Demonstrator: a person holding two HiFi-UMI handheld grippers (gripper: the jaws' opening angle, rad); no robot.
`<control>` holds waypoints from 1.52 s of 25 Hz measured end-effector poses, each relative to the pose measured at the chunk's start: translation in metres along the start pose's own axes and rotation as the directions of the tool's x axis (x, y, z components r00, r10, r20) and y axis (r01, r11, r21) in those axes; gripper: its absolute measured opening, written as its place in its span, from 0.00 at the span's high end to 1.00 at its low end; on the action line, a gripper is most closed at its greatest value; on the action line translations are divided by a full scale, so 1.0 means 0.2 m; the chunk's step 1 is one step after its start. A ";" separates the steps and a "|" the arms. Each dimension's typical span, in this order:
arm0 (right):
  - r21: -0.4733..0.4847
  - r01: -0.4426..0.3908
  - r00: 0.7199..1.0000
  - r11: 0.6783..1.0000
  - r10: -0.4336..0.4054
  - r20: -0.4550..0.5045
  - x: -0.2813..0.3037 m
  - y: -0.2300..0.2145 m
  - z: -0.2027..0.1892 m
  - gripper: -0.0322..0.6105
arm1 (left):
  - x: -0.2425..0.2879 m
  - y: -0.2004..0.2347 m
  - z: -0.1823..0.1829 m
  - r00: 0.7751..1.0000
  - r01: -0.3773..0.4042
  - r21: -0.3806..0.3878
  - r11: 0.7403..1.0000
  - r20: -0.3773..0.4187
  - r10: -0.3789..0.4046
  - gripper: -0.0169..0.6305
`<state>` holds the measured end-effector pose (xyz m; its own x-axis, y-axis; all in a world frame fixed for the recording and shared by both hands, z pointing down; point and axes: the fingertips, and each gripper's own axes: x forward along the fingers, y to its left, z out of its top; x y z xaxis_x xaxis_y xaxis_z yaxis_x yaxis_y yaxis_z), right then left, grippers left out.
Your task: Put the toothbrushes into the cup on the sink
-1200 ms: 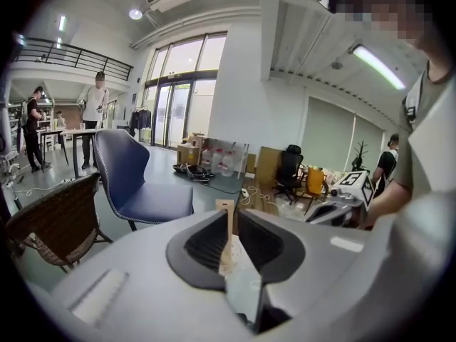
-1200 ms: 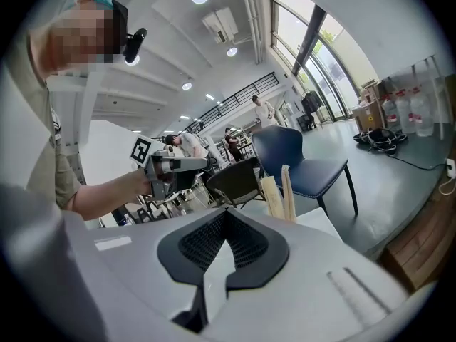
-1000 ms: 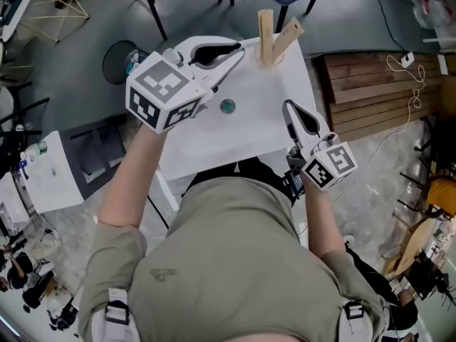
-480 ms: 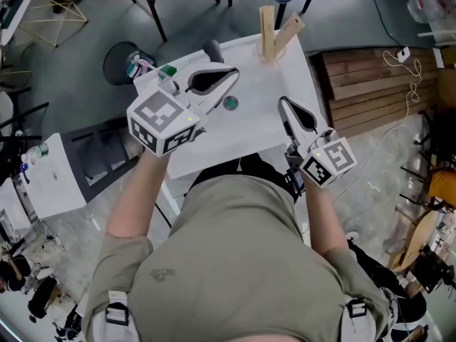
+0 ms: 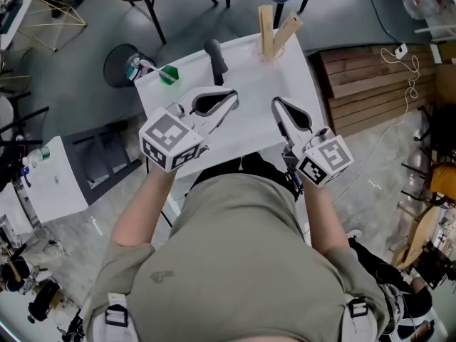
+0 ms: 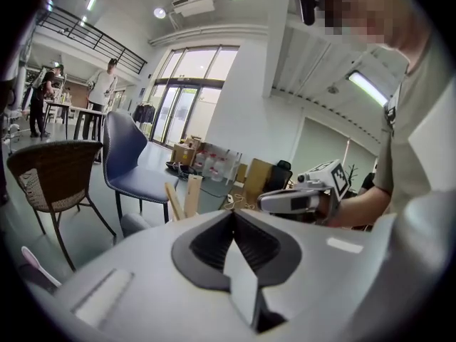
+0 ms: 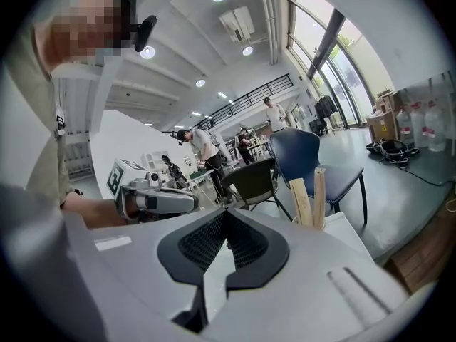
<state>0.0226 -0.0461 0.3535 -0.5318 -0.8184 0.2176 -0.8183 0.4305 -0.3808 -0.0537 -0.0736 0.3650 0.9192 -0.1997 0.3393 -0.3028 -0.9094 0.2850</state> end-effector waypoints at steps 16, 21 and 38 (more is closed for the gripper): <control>-0.011 -0.011 1.000 1.000 0.011 -0.025 -0.03 0.06 -0.07 0.93 | 0.05 -0.12 -0.23 0.997 0.028 -0.051 0.998 -0.068 -0.032 0.96; -0.014 -0.021 0.999 1.000 0.020 -0.037 -0.02 0.06 -0.08 0.93 | 0.07 -0.12 -0.23 0.996 0.036 -0.047 0.998 -0.077 -0.039 0.96; -0.024 -0.029 0.998 0.999 0.027 -0.060 -0.01 0.06 -0.10 0.93 | 0.08 -0.11 -0.22 0.996 0.032 -0.036 0.999 -0.087 -0.035 0.96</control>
<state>0.0095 -0.0306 0.3665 -0.5663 -0.7819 0.2608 -0.8076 0.4631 -0.3652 -0.0435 -0.0410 0.4033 0.9041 -0.1349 0.4055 -0.2818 -0.9016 0.3282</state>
